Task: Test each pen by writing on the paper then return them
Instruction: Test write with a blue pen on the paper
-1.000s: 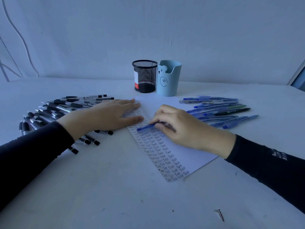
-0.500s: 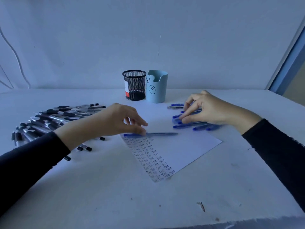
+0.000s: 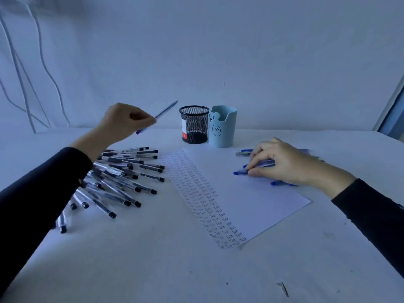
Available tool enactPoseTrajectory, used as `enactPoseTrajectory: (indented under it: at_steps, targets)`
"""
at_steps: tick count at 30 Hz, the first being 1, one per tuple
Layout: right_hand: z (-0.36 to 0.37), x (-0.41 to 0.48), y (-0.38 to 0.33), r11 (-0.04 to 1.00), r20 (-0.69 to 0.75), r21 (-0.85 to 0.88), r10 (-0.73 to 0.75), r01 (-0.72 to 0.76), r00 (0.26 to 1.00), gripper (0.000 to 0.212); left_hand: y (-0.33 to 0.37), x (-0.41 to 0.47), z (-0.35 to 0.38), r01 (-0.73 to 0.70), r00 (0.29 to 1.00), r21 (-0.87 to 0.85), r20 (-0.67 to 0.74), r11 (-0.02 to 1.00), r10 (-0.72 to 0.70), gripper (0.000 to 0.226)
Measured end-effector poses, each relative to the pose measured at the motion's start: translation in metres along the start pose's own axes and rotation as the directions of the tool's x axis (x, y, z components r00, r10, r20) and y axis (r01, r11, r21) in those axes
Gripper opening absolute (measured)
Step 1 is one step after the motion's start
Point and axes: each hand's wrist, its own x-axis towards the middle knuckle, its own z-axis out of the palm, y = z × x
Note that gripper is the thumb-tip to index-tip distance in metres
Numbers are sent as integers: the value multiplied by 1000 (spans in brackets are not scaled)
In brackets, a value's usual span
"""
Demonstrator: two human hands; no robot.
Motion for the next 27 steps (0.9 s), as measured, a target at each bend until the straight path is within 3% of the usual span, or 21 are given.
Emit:
enactPoseTrajectory:
  at_steps: [3,6,9,13,17,20,22,25,27]
  targets:
    - [5,1,-15,990,-39,141,-10,16,999,9,-37,15,-6,174,978,182,79,968,-191,42]
    - [13,-1,-27,981,-39,187,-44,50,998,9,-64,26,1,266,951,318,68,910,-301,48]
    - [17,-4,-36,963,19,253,-97,89,995,8,-82,34,11,279,935,423,86,862,-344,46]
    - [23,-4,-44,923,24,370,-122,105,992,17,-89,39,16,286,918,490,106,823,-382,29]
    - [26,-1,-47,859,24,512,-37,20,999,48,-85,39,15,296,909,483,123,824,-398,38]
    - [22,2,-48,804,18,594,23,-29,1000,43,-76,38,11,276,927,458,106,845,-360,50]
    - [17,4,-51,759,-20,651,50,-25,999,39,-60,34,12,191,958,433,111,881,-263,43]
    - [14,5,-52,558,-15,830,34,-7,999,57,-24,12,23,-15,971,310,232,951,-60,20]
    - [17,4,-54,437,1,900,37,-17,999,51,-1,-12,34,-124,949,212,311,969,54,31]
